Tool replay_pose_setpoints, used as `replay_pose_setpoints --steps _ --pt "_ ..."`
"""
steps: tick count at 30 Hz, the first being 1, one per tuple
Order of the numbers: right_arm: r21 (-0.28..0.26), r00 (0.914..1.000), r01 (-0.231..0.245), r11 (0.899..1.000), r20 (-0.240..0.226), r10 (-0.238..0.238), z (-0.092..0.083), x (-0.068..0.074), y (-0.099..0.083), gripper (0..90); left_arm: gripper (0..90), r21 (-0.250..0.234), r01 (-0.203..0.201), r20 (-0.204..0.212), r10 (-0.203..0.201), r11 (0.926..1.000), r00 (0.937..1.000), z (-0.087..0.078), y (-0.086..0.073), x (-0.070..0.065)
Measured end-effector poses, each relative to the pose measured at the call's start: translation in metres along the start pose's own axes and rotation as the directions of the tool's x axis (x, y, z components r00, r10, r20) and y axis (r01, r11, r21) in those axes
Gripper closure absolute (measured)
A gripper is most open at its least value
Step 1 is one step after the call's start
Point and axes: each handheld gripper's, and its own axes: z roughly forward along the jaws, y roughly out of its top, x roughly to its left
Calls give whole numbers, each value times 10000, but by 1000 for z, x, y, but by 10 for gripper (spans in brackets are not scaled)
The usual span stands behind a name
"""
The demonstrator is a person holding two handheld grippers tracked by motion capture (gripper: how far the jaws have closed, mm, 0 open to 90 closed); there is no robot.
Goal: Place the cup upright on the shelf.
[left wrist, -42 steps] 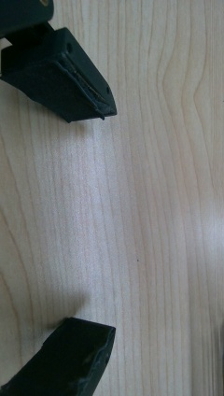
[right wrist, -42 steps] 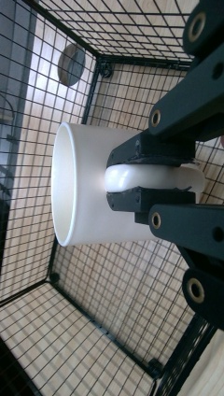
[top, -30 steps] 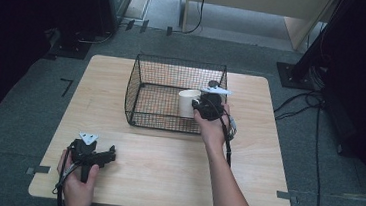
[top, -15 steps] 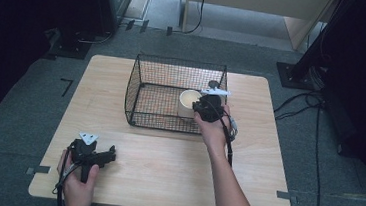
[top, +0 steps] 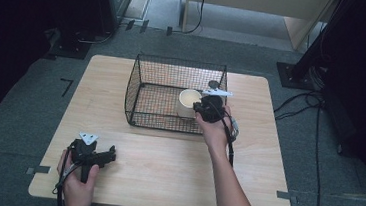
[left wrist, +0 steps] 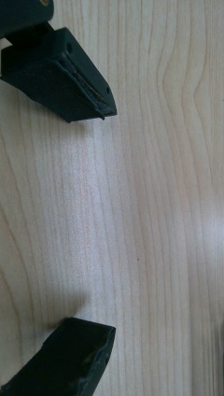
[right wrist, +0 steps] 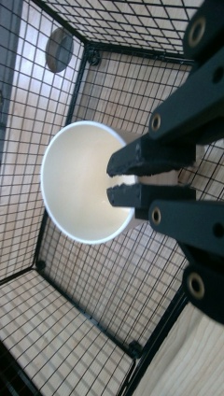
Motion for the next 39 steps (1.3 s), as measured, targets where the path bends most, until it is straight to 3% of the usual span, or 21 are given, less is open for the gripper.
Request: replay_pose_setpoints --steps 4,9,12,16,19,22,26,33,39 --pt "-238 9997 56 9997 -221 -61 -8 1 1 705 0 -1 0 -1 0 10000 10000 0 0 0" --pt "-688 9996 91 9976 -252 -109 -26 1 -2 514 0 -3 6 0 -6 10000 10000 0 0 0" --pt "-726 9998 195 9972 -89 -202 -36 3 -6 339 0 -9 6 0 -6 10000 10000 0 0 0" --pt "-760 9994 308 9966 168 -296 -50 6 -12 179 0 -15 -4 9 4 10000 10000 0 0 0" --pt "-917 9998 197 9956 -15 -199 -63 8 -17 118 0 -25 3 7 -3 10000 10000 0 0 0" --pt "-834 9992 372 9958 -119 -383 -74 11 -24 0 0 -30 4 3 -4 10000 10000 0 0 0" --pt "-801 9980 624 9948 -28 -628 -85 9 -41 0 0 -20 3 7 -3 10000 10000 0 0 0" --pt "-800 9996 282 9964 59 -278 -99 -1 -67 0 0 -14 -5 6 5 10000 10000 0 0 0" --pt "-713 9991 379 9967 204 -365 -108 -11 -86 0 0 0 -22 5 22 10000 10000 0 0 0"
